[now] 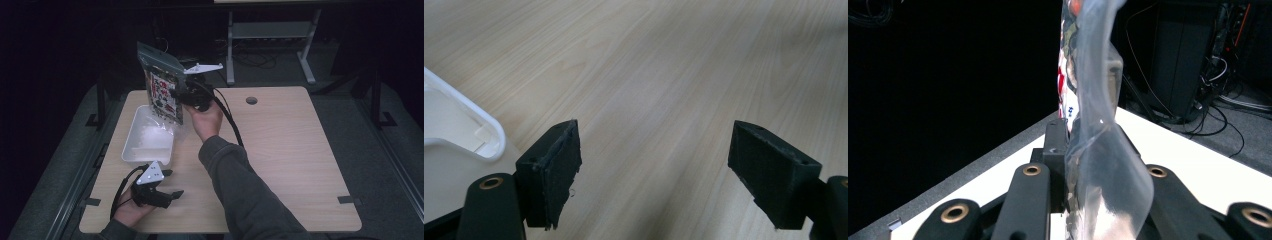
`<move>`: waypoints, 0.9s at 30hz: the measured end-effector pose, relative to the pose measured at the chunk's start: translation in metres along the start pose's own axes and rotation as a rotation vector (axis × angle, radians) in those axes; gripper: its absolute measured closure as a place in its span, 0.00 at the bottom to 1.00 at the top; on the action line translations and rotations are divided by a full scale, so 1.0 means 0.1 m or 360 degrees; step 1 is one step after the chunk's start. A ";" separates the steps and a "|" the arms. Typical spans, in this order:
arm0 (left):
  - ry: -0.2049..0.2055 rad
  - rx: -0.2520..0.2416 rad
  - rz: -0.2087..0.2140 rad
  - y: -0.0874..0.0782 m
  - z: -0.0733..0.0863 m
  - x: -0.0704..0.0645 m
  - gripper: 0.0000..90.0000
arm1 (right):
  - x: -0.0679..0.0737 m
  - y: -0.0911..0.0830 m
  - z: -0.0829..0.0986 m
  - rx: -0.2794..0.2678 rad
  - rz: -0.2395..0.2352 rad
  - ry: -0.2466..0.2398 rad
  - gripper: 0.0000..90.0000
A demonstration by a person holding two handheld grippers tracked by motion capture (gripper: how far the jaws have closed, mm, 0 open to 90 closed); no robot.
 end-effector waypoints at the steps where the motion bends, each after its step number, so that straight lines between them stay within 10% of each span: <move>1: -0.0001 0.0000 -0.0001 0.00 0.00 0.00 0.23 | 0.03 0.04 0.00 -0.0003 -0.0002 0.0001 0.84; 27: 0.0023 0.0007 -0.0010 0.00 0.02 0.03 0.23 | 0.15 0.60 0.27 0.0021 0.0113 0.0055 0.84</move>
Point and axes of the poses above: each handheld gripper's, and its own axes: y roughly forward along the jaws, z roughly out of its underside, x roughly to its left, the point moved 5 cm from there along y, roughly forward along the jaws, and after that the axes turned 1 degree about x, right-handed, at the moved point
